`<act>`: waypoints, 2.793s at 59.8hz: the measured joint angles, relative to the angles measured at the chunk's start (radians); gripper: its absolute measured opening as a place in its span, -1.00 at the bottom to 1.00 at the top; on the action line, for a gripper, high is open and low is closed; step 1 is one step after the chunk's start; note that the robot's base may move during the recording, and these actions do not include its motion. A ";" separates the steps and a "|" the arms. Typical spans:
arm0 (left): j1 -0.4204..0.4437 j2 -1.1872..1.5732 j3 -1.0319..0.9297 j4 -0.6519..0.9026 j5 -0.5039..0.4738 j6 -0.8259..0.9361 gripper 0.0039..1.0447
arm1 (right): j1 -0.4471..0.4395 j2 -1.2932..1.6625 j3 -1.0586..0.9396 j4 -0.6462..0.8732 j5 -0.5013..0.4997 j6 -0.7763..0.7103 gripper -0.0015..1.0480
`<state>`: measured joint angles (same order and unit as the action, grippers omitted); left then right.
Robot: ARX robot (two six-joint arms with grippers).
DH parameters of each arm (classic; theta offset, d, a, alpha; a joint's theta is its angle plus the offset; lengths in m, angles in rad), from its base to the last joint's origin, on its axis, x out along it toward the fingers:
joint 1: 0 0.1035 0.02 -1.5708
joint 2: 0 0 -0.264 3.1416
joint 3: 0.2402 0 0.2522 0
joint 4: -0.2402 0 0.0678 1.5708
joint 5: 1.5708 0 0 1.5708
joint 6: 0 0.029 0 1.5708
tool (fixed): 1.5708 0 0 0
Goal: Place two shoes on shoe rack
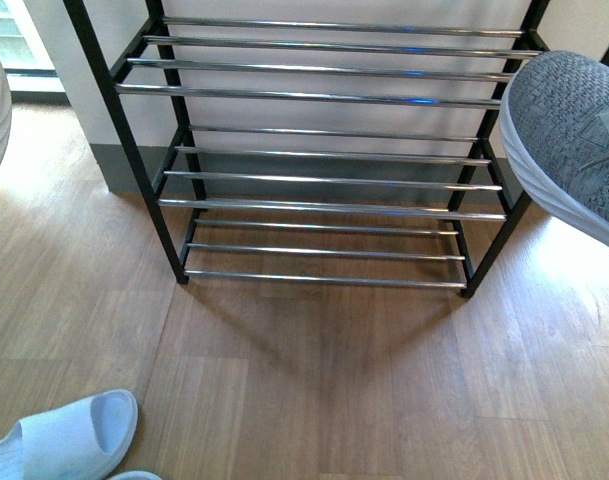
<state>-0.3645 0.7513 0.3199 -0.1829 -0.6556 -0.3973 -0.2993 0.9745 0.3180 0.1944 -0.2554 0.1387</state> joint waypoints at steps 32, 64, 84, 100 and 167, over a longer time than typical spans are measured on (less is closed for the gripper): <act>0.000 0.001 0.000 0.000 0.004 0.000 -0.97 | 0.000 0.000 0.000 0.000 0.008 0.000 -0.97; 0.000 0.001 0.000 0.000 0.003 0.000 -0.97 | 0.000 0.000 0.000 0.000 0.008 0.000 -0.97; 0.000 0.001 -0.003 0.000 0.005 0.000 -0.97 | 0.000 0.001 -0.001 0.000 0.008 0.000 -0.97; 0.000 0.001 -0.003 0.000 0.003 0.001 -0.97 | 0.000 0.001 -0.001 0.000 0.008 0.000 -0.97; 0.000 0.001 -0.003 0.000 0.003 0.001 -0.97 | 0.100 0.130 0.091 0.278 0.095 0.036 -0.97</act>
<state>-0.3645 0.7521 0.3164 -0.1833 -0.6521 -0.3965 -0.1997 1.1046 0.4091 0.4721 -0.1600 0.1745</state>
